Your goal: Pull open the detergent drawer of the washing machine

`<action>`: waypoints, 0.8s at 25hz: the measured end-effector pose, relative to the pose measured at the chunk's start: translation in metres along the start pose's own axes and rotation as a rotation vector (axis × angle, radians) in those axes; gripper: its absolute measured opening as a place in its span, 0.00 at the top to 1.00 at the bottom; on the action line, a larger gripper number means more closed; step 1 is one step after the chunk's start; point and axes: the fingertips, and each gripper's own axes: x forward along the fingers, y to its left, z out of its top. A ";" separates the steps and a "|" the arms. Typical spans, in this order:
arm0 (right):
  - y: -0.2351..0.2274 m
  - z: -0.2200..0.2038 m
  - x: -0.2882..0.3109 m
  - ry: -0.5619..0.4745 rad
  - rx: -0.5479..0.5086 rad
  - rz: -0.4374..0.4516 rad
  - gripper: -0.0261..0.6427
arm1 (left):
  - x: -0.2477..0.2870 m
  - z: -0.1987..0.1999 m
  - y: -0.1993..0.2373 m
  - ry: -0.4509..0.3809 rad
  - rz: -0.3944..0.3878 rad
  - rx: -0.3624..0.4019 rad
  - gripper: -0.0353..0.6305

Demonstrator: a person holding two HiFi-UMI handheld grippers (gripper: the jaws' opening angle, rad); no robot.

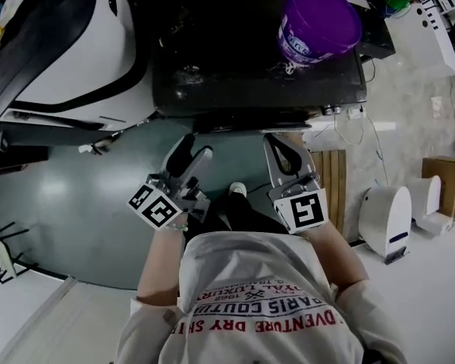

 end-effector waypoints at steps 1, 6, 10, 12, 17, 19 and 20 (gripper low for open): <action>0.000 -0.005 0.004 0.005 -0.002 0.015 0.96 | 0.002 -0.004 0.008 -0.027 0.000 -0.046 0.47; 0.008 -0.018 0.029 -0.014 -0.003 0.081 0.96 | 0.013 -0.013 0.045 -0.193 -0.012 -0.201 0.43; 0.015 -0.036 0.045 -0.016 -0.010 0.119 0.96 | 0.021 -0.023 0.080 -0.296 -0.060 -0.319 0.33; 0.017 -0.046 0.051 -0.004 0.008 0.129 0.96 | 0.022 -0.026 0.091 -0.335 -0.087 -0.349 0.31; 0.018 -0.071 0.062 0.021 0.065 0.119 0.96 | 0.027 -0.026 0.112 -0.402 -0.140 -0.371 0.26; 0.020 -0.079 0.063 0.032 0.068 0.123 0.96 | 0.030 -0.021 0.120 -0.448 -0.151 -0.399 0.24; 0.022 -0.082 0.064 0.037 0.067 0.127 0.96 | 0.032 -0.019 0.121 -0.459 -0.158 -0.400 0.24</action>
